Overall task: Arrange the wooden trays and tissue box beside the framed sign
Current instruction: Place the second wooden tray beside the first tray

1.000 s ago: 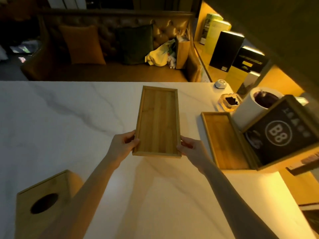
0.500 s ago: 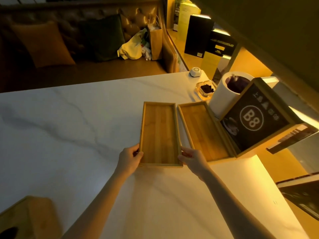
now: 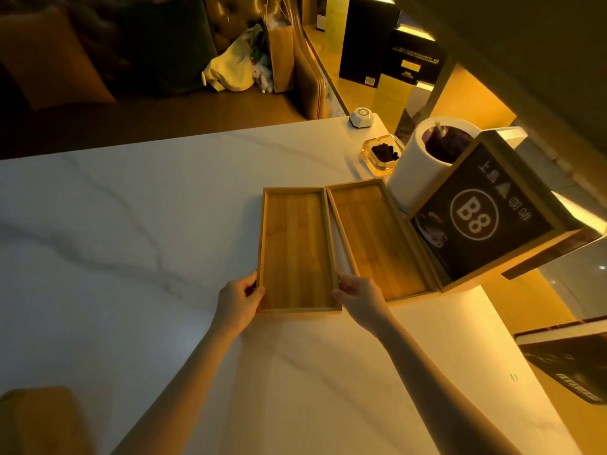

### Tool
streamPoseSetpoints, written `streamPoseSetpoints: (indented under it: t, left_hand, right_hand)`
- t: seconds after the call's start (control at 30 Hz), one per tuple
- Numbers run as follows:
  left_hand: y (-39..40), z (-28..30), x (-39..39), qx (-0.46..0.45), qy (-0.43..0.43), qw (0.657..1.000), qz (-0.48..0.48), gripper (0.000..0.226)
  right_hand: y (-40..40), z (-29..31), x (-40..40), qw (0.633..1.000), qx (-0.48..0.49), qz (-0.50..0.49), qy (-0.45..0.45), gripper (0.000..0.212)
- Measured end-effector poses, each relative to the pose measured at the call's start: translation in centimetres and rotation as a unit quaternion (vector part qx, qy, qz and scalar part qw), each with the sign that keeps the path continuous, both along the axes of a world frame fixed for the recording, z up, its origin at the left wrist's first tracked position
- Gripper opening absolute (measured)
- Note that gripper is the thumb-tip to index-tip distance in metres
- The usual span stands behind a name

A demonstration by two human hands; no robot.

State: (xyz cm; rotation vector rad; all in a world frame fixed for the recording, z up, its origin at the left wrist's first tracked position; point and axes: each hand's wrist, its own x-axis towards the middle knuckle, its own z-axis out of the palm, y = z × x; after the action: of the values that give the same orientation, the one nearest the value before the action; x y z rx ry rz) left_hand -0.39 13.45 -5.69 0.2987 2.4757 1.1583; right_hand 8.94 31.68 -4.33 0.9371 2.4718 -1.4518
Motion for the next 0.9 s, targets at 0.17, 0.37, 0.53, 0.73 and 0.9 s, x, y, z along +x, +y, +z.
streamPoseSetpoints:
  t: [0.17,0.37,0.53,0.73,0.9]
  left_hand:
    - [0.1,-0.7,0.1,-0.021,0.021,1.000,0.001,0.037]
    - [0.2,-1.4,0.0,-0.040,0.024,0.999,-0.003,0.040]
    - [0.1,-1.9,0.2,-0.049,0.032,0.998,-0.014,0.041]
    - [-0.3,-1.8,1.3,-0.069,0.076,0.994,-0.039,0.045]
    - [-2.1,-3.5,4.3,-0.156,0.220,0.954,-0.127,0.048]
  right_hand:
    - [-0.3,-1.3,0.0,0.998,0.064,0.014,-0.002,0.021]
    - [-0.9,-2.1,-0.1,0.990,0.139,0.001,-0.006,0.020]
    - [-1.3,-2.6,0.0,0.985,0.171,0.001,-0.020,0.017]
    - [-2.6,-2.0,1.0,0.970,0.243,0.012,0.009,0.025]
    - [-5.4,-2.4,3.8,0.929,0.350,0.095,0.072,0.037]
